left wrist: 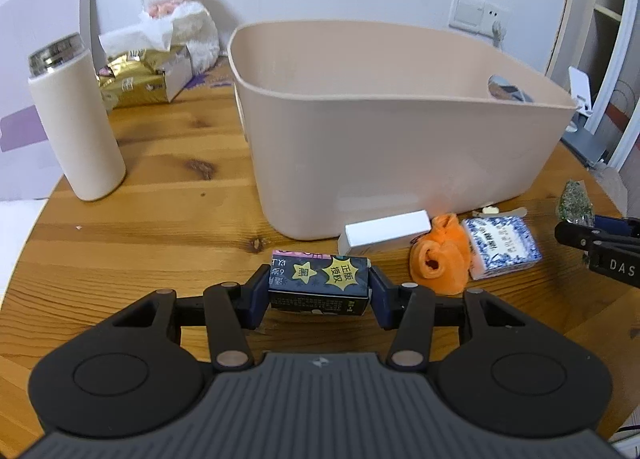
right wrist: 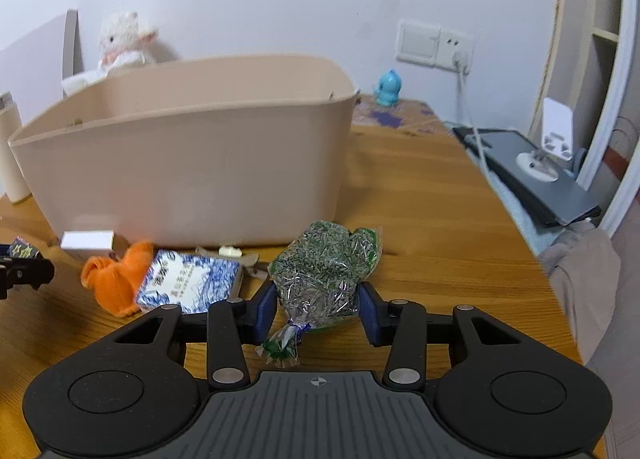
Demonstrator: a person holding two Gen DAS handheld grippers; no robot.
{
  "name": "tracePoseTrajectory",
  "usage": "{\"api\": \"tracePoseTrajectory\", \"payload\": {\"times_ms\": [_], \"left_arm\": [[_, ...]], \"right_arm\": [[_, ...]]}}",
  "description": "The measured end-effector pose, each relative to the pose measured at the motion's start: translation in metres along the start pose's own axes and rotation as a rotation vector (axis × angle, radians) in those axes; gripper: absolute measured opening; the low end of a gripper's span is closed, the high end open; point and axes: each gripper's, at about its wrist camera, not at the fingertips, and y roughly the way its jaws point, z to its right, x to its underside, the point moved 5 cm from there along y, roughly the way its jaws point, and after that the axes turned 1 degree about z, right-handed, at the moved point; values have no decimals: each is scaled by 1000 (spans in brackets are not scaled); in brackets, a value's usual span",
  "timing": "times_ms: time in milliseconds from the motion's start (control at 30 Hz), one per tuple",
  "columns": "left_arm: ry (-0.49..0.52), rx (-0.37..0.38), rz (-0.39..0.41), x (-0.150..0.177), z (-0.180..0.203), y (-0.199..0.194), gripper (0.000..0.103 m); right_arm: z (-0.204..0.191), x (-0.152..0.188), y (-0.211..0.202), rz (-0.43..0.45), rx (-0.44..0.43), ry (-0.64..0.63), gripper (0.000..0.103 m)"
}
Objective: Organize objects
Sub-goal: 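Grasp the black star box with the left tool while the right tool grasps the green bag, then release the star box and green bag into the beige bin with both tools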
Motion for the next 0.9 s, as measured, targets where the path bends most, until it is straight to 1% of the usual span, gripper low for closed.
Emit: {"api": "tracePoseTrajectory", "payload": {"times_ms": [400, 667, 900], "left_arm": [[4, 19, 112, -15, -1, -47, 53], [9, 21, 188, -39, -2, -68, 53], [17, 29, 235, -66, 5, -73, 53]], "right_arm": [[2, -17, -54, 134, 11, 18, 41], [-1, -40, -76, 230, 10, 13, 41], [-9, -68, -84, 300, 0, -13, 41]]}}
